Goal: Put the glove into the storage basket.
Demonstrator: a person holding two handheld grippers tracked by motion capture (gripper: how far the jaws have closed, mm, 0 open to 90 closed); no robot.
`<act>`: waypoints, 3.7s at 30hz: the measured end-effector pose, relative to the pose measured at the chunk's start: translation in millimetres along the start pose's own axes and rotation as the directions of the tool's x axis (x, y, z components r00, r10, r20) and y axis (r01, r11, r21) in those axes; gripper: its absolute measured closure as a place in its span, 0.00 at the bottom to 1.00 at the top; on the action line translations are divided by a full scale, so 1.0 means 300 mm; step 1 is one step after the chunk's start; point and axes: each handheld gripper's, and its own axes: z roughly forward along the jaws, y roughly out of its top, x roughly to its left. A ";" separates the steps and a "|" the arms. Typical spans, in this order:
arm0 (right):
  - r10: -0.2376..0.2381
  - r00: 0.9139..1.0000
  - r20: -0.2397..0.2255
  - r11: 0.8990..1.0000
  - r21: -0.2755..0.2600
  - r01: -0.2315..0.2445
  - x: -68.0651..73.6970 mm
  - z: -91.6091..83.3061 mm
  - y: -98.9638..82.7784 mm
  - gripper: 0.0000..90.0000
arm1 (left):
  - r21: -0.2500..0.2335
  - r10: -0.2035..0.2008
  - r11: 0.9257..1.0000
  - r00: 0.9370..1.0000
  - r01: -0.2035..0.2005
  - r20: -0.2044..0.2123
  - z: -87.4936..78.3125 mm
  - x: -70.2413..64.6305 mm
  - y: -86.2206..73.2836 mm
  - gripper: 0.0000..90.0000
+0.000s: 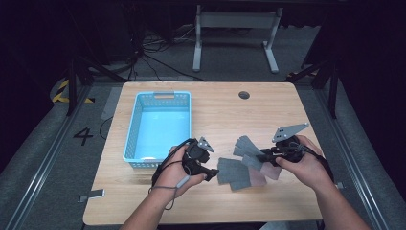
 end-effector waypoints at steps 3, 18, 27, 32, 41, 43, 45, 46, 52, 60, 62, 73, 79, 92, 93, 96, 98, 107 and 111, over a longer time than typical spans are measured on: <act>-0.011 1.000 -0.011 1.000 0.011 0.011 0.009 0.014 0.001 0.84 | -0.001 0.005 1.000 1.000 -0.005 0.022 0.003 -0.006 0.003 0.53; -0.085 0.994 -0.069 0.991 0.094 0.091 0.045 0.130 -0.009 0.83 | 0.010 -0.002 1.000 0.999 0.001 0.051 0.011 0.006 0.010 0.59; -0.109 0.991 -0.083 0.985 0.122 0.119 0.047 0.176 -0.022 0.83 | 0.102 0.015 0.995 0.999 -0.018 0.034 0.047 0.005 0.006 0.63; -0.121 0.989 -0.088 0.983 0.130 0.132 0.050 0.192 -0.025 0.83 | 0.138 0.017 0.990 0.999 -0.021 0.030 0.070 0.007 0.004 0.65; -0.133 0.987 -0.092 0.976 0.159 0.146 0.067 0.225 -0.037 0.72 | 0.169 0.012 0.985 0.999 -0.019 0.042 0.105 0.006 -0.003 0.67; -0.127 0.988 -0.088 0.978 0.153 0.140 0.068 0.224 -0.039 0.69 | 0.173 0.012 0.985 0.999 -0.021 0.049 0.108 0.004 -0.004 0.67; -0.117 0.989 -0.089 0.982 0.138 0.129 0.067 0.217 -0.041 0.64 | 0.176 0.012 0.984 0.999 -0.020 0.050 0.113 0.000 -0.003 0.67; -0.114 0.990 -0.086 0.984 0.131 0.125 0.066 0.211 -0.042 0.64 | 0.177 0.013 0.984 0.999 -0.022 0.052 0.115 -0.001 -0.003 0.67; -0.073 0.995 -0.067 0.991 0.110 0.080 0.054 0.157 -0.052 0.62 | 0.185 0.027 0.982 0.998 -0.037 0.057 0.128 -0.003 0.006 0.67; -0.018 1.000 -0.026 0.992 0.125 0.021 0.012 0.094 -0.083 0.63 | 0.182 0.036 0.982 0.997 -0.047 0.065 0.137 -0.003 0.016 0.68; -0.005 1.000 -0.022 0.991 0.135 0.008 0.000 0.081 -0.095 0.63 | 0.185 0.039 0.981 0.997 -0.051 0.065 0.138 -0.005 0.019 0.68; 0.038 0.999 -0.014 0.979 0.202 -0.035 -0.039 0.059 -0.141 0.63 | 0.190 0.041 0.980 0.996 -0.055 0.079 0.150 -0.004 0.022 0.69; 0.043 0.999 -0.019 0.964 0.263 -0.037 -0.059 0.062 -0.163 0.64 | 0.197 0.028 0.979 0.995 -0.046 0.092 0.157 0.003 0.018 0.73; 0.019 0.998 -0.062 0.944 0.329 0.002 -0.063 0.093 -0.186 0.66 | 0.196 0.049 0.978 0.994 -0.068 0.102 0.204 0.015 0.009 0.73; 0.014 0.998 -0.065 0.946 0.326 0.008 -0.062 0.097 -0.185 0.67 | 0.188 0.057 0.979 0.992 -0.077 0.109 0.210 0.017 0.005 0.73; 0.004 0.998 -0.066 0.946 0.324 0.018 -0.058 0.108 -0.182 0.69 | 0.176 0.059 0.981 0.991 -0.080 0.121 0.223 0.018 0.001 0.72; -0.003 0.998 -0.067 0.945 0.326 0.025 -0.056 0.112 -0.181 0.70 | 0.192 0.050 0.979 0.991 -0.074 0.125 0.230 0.019 0.000 0.73; -0.007 0.998 -0.067 0.946 0.324 0.028 -0.055 0.115 -0.180 0.71 | 0.223 0.040 0.973 0.994 -0.062 0.102 0.256 0.023 -0.004 0.76; -0.014 0.998 -0.066 0.945 0.324 0.035 -0.052 0.115 -0.178 0.73 | 0.215 0.060 0.974 0.995 -0.076 0.084 0.255 0.013 0.002 0.84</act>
